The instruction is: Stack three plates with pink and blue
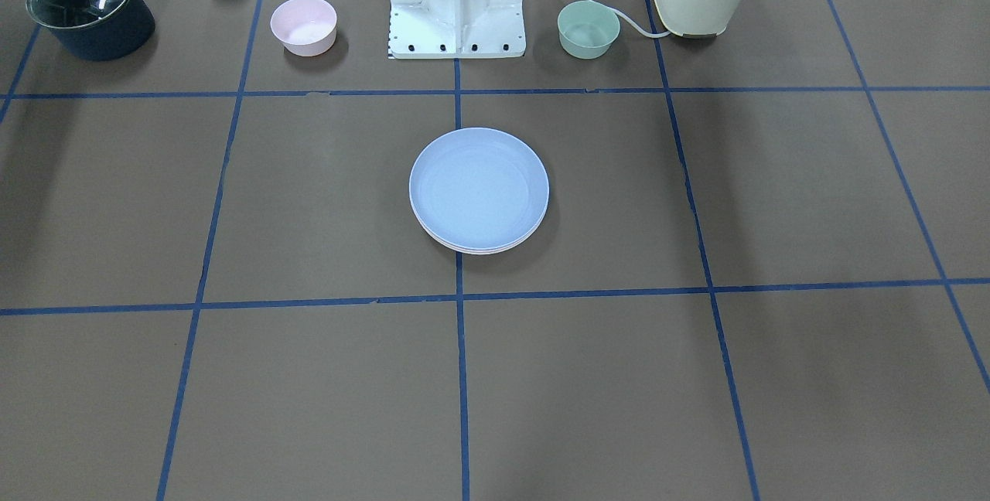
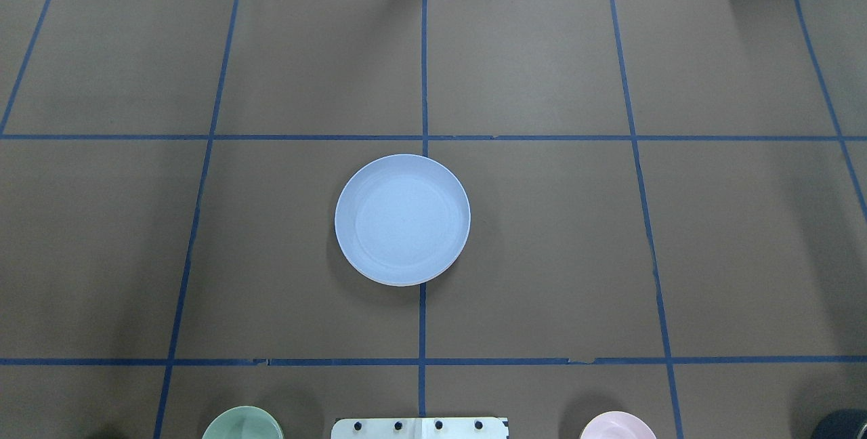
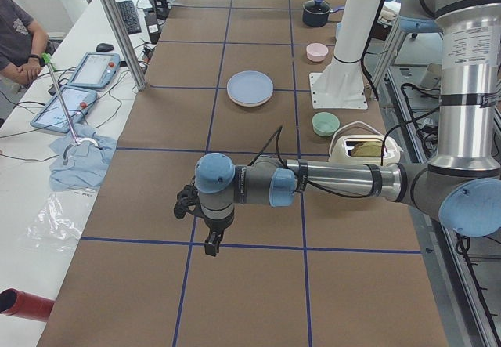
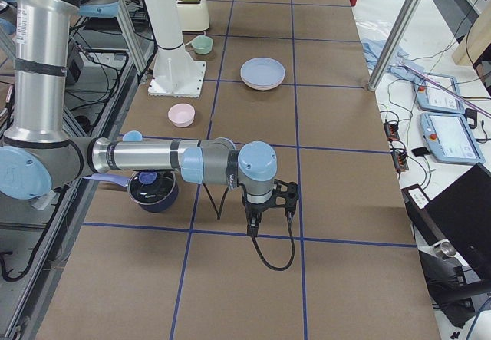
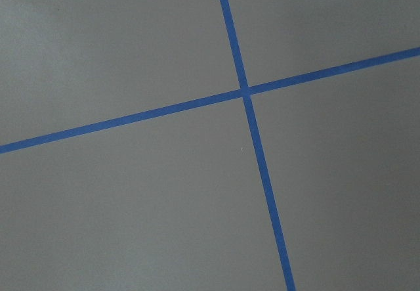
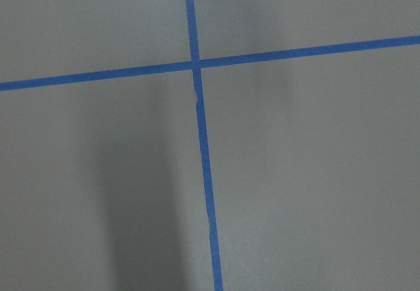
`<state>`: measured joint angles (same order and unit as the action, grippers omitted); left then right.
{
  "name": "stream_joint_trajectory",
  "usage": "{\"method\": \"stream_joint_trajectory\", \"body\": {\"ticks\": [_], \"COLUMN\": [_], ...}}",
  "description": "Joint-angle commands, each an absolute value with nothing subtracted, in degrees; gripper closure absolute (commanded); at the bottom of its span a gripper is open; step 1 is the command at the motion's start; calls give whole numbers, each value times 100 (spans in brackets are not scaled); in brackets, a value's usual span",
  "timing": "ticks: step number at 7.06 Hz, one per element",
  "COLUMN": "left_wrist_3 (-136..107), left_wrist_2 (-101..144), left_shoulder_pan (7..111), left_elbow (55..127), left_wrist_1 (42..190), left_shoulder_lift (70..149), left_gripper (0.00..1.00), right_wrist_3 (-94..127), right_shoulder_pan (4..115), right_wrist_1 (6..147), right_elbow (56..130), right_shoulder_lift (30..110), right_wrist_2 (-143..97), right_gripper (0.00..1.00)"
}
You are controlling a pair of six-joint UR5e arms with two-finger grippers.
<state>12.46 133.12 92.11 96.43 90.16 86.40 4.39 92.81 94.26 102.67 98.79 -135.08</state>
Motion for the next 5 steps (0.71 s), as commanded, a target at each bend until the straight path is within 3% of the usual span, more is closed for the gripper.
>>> {"method": "stream_joint_trajectory", "body": {"ticks": [1, 5], "left_wrist_3": [1117, 501], "left_wrist_2": [13376, 13658], "left_shoulder_pan": [9211, 9211], "left_elbow": [9642, 9677], "left_wrist_1": [8991, 9018], "left_shoulder_lift": [8640, 8631], "left_gripper": [0, 0], "right_wrist_3": [439, 439], "right_shoulder_pan": [9281, 9281], "right_wrist_1": [9422, 9422], "right_elbow": [10266, 10257], "right_shoulder_lift": [9879, 9879], "right_wrist_2": [-13517, -13526], "right_gripper": [0, 0]}}
